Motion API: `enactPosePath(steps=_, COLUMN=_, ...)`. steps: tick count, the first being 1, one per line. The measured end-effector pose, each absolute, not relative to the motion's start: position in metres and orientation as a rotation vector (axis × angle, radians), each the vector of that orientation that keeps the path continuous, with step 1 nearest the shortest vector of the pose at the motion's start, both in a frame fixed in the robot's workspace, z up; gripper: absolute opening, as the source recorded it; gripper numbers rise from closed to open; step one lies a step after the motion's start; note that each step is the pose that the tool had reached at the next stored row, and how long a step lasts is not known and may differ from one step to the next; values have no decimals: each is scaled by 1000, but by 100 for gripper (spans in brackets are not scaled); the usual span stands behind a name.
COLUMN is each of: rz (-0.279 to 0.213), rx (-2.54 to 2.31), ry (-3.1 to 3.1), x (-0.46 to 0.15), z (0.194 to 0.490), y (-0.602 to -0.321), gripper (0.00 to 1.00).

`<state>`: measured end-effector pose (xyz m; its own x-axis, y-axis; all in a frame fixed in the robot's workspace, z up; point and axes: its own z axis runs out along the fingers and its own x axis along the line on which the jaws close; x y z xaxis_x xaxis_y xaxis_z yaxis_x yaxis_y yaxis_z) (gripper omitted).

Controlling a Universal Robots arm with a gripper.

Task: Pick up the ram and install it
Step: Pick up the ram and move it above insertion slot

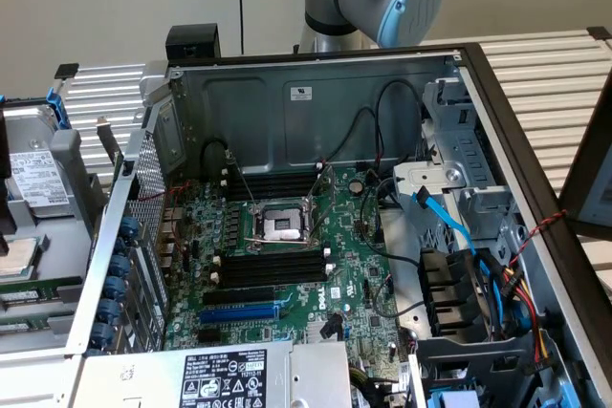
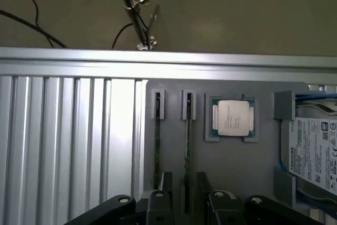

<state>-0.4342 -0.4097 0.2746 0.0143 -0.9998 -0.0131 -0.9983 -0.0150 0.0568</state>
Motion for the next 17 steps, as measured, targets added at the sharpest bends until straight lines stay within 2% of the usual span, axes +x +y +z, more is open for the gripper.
enactPosePath(steps=6, rz=-77, rx=2215, ry=-2182, x=-432, z=264, y=-430, gripper=32)
enactPosePath(steps=17, rz=-77, rx=2218, ry=-2180, x=-414, z=244, y=-431, gripper=32)
